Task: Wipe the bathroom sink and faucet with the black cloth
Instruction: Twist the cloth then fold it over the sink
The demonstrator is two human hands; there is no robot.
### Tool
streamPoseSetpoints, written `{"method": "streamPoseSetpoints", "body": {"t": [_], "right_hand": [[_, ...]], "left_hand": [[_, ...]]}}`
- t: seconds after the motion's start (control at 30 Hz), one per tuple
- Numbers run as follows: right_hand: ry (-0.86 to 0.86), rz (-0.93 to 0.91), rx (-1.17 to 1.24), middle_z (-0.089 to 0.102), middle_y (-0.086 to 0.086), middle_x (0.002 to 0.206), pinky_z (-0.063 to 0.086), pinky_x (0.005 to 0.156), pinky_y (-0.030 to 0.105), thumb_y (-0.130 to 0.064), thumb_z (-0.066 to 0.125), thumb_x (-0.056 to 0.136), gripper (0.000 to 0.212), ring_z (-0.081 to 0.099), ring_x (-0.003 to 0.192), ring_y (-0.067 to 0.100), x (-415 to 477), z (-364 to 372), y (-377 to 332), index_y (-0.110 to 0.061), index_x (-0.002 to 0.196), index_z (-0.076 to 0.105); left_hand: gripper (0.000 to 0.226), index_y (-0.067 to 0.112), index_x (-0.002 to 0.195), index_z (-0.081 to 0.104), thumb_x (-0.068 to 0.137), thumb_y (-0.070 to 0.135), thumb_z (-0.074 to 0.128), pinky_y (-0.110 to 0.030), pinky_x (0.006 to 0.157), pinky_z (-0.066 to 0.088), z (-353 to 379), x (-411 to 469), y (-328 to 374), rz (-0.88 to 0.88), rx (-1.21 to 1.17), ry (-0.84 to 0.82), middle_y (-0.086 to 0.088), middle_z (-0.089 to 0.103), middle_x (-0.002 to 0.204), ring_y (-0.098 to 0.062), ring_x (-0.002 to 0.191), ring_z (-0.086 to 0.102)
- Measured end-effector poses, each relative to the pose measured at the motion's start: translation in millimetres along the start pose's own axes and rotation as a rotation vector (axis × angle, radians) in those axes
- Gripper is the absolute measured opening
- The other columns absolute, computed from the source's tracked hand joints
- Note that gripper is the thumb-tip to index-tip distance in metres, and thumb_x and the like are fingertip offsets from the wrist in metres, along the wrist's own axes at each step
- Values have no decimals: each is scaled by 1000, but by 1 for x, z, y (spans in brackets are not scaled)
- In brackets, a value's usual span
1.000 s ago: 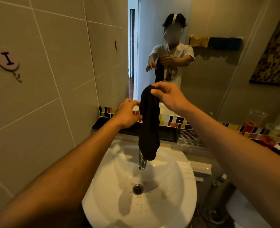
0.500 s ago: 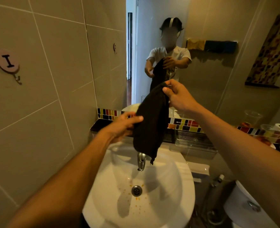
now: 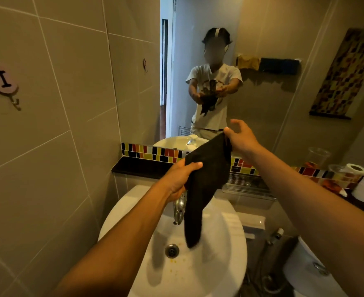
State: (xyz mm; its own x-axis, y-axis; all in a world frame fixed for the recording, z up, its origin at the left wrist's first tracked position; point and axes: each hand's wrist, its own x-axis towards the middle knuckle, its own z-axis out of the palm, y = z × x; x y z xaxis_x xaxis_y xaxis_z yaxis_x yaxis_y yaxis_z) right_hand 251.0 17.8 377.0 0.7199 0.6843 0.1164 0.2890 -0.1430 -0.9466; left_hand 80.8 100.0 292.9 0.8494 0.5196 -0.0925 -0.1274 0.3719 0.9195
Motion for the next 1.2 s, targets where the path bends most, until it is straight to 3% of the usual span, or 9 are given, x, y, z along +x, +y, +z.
{"method": "streamPoseSetpoints", "body": {"t": [0.1,0.23,0.4,0.5,0.63,0.8,0.93,1.03,1.2], "right_hand": [[-162,282,242,53,13,118,53,74,39,-31,48,98,56,59,93,23,-18,0,33,-16,146,23],[-421,584,359,59,18,127,48,88,46,-50,41,96,51,57,114,32,-37,7,83,-15,133,49],[-422,678,515,52,16,137,39,105,52,-72,37,84,75,45,129,37,-43,19,99,-21,139,44],[-459,704,468,52,14,136,45,95,48,-78,24,83,86,44,130,35,-41,16,97,-17,143,36],[-487,608,493,56,10,129,47,84,45,-57,39,93,53,51,121,30,-41,21,93,-26,137,41],[-390,491,447,64,7,112,53,77,39,-8,55,92,20,61,102,23,-42,30,88,-22,106,61],[-292,453,389,60,6,120,42,99,44,-5,56,91,26,54,110,23,-37,21,92,-19,110,65],[-203,427,303,59,6,122,40,101,42,-7,63,87,27,50,118,26,-35,17,92,-16,112,67],[-127,493,195,62,13,120,39,108,47,-12,64,87,19,53,116,28,-31,23,81,-9,105,66]], "left_hand": [[31,21,119,57,89,15,60,-44,101,48,4,2,6,-18,20,15,-10,64,122,-27,115,60],[23,24,112,57,91,14,58,-40,97,50,6,4,8,-32,27,50,-6,63,113,-23,110,59],[31,18,121,52,91,10,58,-31,78,55,2,4,7,-58,44,112,-7,62,111,-19,98,61],[45,16,134,42,92,11,57,-31,81,53,-1,3,11,-90,141,130,-6,57,118,-20,101,58],[53,13,140,36,91,11,57,-45,108,42,-5,5,4,-151,233,187,-14,49,136,-31,124,49],[36,14,126,49,91,17,58,-42,102,46,-10,6,4,-196,264,190,-8,59,114,-25,109,57],[19,13,108,59,92,24,57,-32,76,51,-24,6,13,-163,522,260,-5,65,106,-22,102,62],[8,15,84,60,90,21,61,-27,63,51,-32,7,14,-83,594,323,-3,66,90,-21,94,65],[19,20,102,53,88,12,64,-41,83,57,-27,16,8,-16,460,463,-6,55,114,-27,110,57]]}}
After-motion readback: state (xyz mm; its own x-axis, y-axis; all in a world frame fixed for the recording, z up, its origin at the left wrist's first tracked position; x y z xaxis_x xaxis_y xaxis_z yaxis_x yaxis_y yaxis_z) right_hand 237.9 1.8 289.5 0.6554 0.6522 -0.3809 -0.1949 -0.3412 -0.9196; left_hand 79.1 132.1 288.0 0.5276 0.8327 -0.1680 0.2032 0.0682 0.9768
